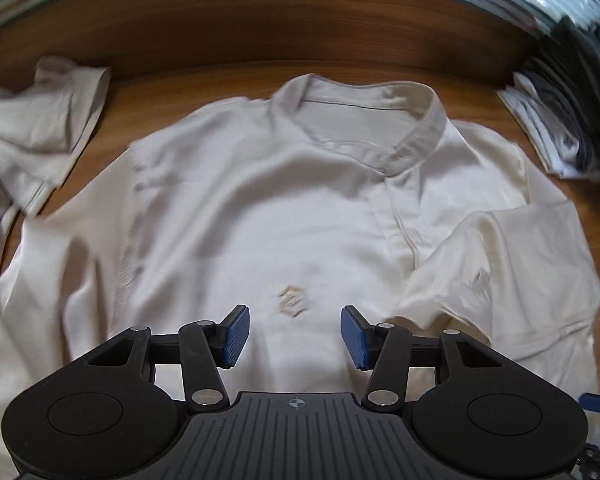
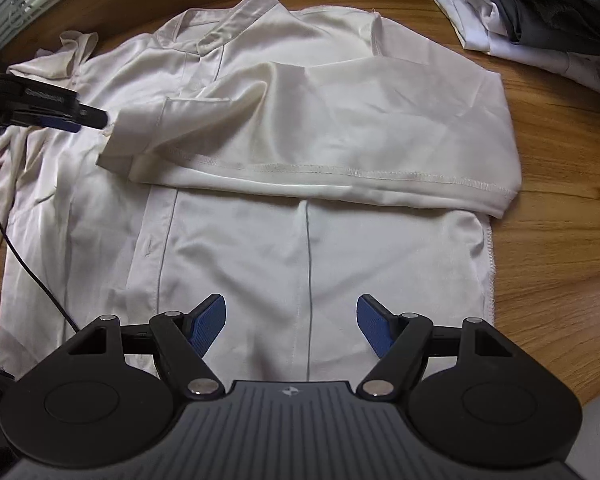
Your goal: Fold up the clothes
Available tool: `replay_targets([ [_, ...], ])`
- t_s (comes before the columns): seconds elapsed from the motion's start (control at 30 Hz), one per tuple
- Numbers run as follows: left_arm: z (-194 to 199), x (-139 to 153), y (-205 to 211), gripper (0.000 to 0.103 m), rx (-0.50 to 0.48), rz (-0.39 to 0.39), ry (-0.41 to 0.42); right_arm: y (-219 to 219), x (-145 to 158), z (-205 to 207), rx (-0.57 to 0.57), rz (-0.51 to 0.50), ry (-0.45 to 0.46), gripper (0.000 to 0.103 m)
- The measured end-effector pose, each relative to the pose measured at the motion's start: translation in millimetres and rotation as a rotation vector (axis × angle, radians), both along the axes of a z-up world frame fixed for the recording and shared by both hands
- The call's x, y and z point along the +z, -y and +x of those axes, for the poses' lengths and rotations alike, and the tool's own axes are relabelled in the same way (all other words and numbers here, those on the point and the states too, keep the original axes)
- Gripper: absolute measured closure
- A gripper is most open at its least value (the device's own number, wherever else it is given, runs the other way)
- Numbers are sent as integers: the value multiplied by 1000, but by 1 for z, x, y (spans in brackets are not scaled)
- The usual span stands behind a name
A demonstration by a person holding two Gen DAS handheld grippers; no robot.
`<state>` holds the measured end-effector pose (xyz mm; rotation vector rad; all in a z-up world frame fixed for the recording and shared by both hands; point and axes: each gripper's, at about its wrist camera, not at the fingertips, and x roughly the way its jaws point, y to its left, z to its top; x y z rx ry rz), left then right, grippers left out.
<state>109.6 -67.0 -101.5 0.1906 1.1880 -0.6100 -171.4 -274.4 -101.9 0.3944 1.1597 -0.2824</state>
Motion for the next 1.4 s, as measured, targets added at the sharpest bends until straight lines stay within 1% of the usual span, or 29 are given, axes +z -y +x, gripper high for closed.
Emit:
replay_targets([
  [0.1,-3,5,-9,50,-12,-70,-72,1,2,4,12,-6,1,25],
  [0.17,-12,9,-4,50,-54,-106,-90,-1,5,9,25,-5,8,25],
  [0.2,-17,9,2,50,-99,-103,-82,-2,6,12,31,-4,12,25],
  [0.37,-45,6,35,50,-351,-30,-27,-11,9,25,61,-17,16,25],
  [0.47,-53,0,49,49,-430,-4,-16,-14,7,25,58,-23,9,25],
  [0.53,-54,-5,57,50,-456,6,-18,-14,5,24,40,-16,3,25],
  [0.57,-53,-7,59,55,-454,7,-11,-14,3,22,28,-13,-1,25],
  [0.6,-51,-8,62,68,-452,7,-4,-14,1,21,18,-10,-6,25],
  [0.63,-50,-10,63,98,-444,5,1,-14,-1,19,7,-9,-11,25],
  [0.67,-45,-9,62,100,-417,-2,1,-13,-3,18,-4,-9,-16,25],
  [0.87,-12,12,33,100,-234,-92,-19,-6,-10,9,-60,-16,-40,25],
  [1.07,11,21,-8,100,-112,-124,-82,8,-13,4,-83,-40,-64,25],
  [1.27,16,12,-37,100,-35,-118,-129,21,-11,0,-95,-70,-72,25],
  [1.4,17,5,-52,100,8,-103,-147,31,-5,0,-99,-113,-59,25],
])
